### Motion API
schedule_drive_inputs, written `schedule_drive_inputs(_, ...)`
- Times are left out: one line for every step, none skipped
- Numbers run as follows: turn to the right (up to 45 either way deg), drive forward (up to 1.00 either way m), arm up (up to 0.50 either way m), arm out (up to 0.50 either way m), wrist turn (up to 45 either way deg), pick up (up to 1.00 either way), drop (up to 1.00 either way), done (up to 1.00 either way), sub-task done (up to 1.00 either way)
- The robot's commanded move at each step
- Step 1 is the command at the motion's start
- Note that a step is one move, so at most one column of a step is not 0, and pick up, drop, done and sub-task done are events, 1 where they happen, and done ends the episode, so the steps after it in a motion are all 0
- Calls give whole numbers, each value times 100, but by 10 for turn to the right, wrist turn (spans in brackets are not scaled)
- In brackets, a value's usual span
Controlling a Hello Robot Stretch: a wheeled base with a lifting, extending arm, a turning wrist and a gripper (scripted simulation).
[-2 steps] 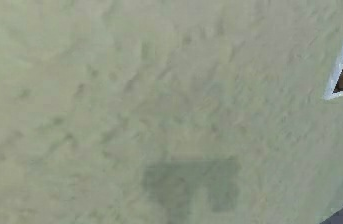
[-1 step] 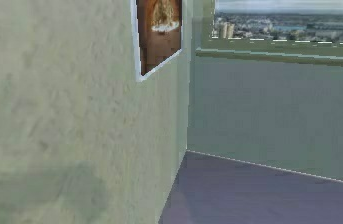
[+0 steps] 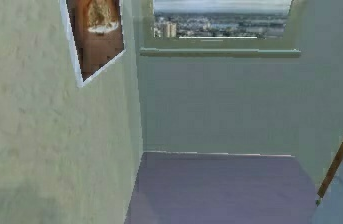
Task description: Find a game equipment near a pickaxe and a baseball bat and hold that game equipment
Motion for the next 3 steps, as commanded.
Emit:
schedule_drive_inputs(0,60,0,0,0,0,0,0,0)
schedule_drive_inputs(450,0,0,0,0,0,0,0,0)
schedule_drive_inputs(210,0,0,0,0,0,0,0,0)
